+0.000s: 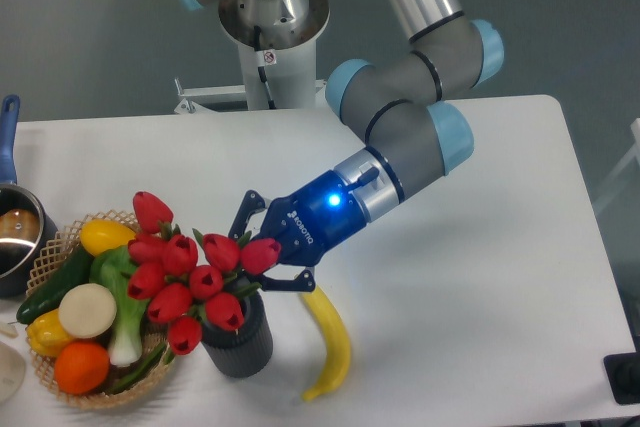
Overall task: Insert the flowers into the vase
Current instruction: 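Lower the tulip stems into the black vase, then open the gripper and lift it away from the tulips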
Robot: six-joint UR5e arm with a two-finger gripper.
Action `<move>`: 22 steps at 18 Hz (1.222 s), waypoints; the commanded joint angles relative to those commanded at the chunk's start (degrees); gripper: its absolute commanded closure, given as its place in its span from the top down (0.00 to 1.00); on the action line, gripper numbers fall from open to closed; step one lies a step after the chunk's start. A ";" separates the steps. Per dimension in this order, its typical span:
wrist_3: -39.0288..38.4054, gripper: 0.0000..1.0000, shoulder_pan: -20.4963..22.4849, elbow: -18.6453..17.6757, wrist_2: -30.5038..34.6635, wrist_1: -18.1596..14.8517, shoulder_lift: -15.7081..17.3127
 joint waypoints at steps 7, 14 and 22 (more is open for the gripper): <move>-0.34 0.72 -0.45 -1.76 1.85 0.00 -0.36; -0.25 1.00 3.67 -3.87 4.04 -0.09 3.50; 0.10 1.00 11.76 -6.25 18.34 0.00 10.63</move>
